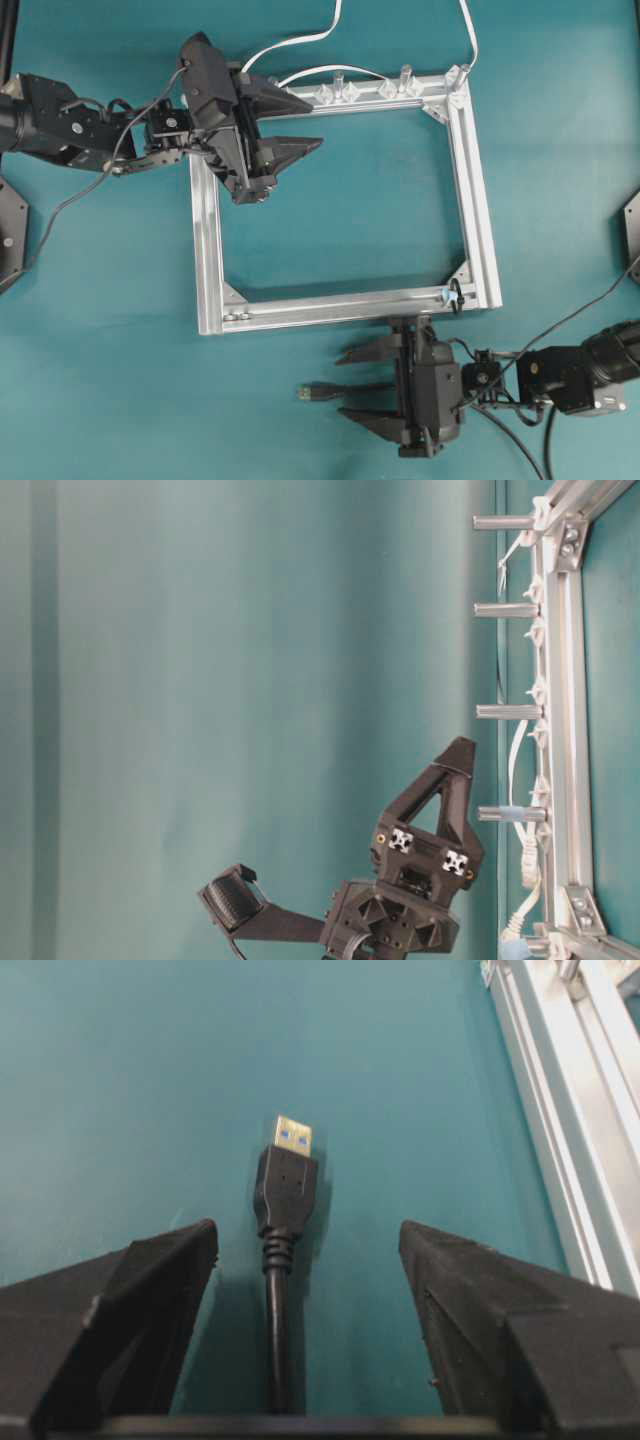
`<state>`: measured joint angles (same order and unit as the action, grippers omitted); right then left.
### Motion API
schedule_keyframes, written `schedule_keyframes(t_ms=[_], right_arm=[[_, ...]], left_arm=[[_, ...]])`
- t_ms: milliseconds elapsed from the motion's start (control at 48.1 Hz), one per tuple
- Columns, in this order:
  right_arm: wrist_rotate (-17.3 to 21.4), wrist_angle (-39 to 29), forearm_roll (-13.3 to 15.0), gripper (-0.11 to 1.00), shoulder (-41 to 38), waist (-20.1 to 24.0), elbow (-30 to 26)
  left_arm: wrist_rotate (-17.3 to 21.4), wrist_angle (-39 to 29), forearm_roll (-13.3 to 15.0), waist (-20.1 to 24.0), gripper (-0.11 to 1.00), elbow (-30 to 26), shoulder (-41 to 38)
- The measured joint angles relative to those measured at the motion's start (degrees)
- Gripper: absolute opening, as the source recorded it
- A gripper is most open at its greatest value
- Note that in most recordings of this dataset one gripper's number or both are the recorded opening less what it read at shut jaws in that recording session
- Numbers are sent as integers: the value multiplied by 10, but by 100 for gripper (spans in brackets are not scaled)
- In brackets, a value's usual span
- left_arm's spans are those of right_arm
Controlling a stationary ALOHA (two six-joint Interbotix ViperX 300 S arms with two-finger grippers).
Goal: Insert the wire through the string loop located on the right side.
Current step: 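Close the right gripper on the USB cable just behind the plug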
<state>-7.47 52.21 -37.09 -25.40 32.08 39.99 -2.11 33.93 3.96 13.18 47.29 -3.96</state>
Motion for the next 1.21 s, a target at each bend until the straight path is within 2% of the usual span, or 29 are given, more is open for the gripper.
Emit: schedule_keyframes(t_ms=[561, 603, 728, 811, 1040, 1206], right_arm=[[0, -20, -5, 65, -12, 1, -3], [0, -23, -5, 59, -13, 1, -2], [-4, -45, -18, 24, -13, 1, -4], [-9, -58, -31, 11, -12, 1, -6], [-28, -65, -63, 11, -12, 2, -11], [-32, -65, -74, 11, -12, 2, -11]], left_arm=[[0, 0, 0, -1, 62, 0, 0], [0, 0, -1, -2, 62, 0, 0], [0, 0, -1, -3, 62, 0, 0], [0, 0, -1, -4, 62, 0, 0], [0, -1, -1, -10, 62, 0, 1], [0, 0, -1, -11, 62, 0, 0]])
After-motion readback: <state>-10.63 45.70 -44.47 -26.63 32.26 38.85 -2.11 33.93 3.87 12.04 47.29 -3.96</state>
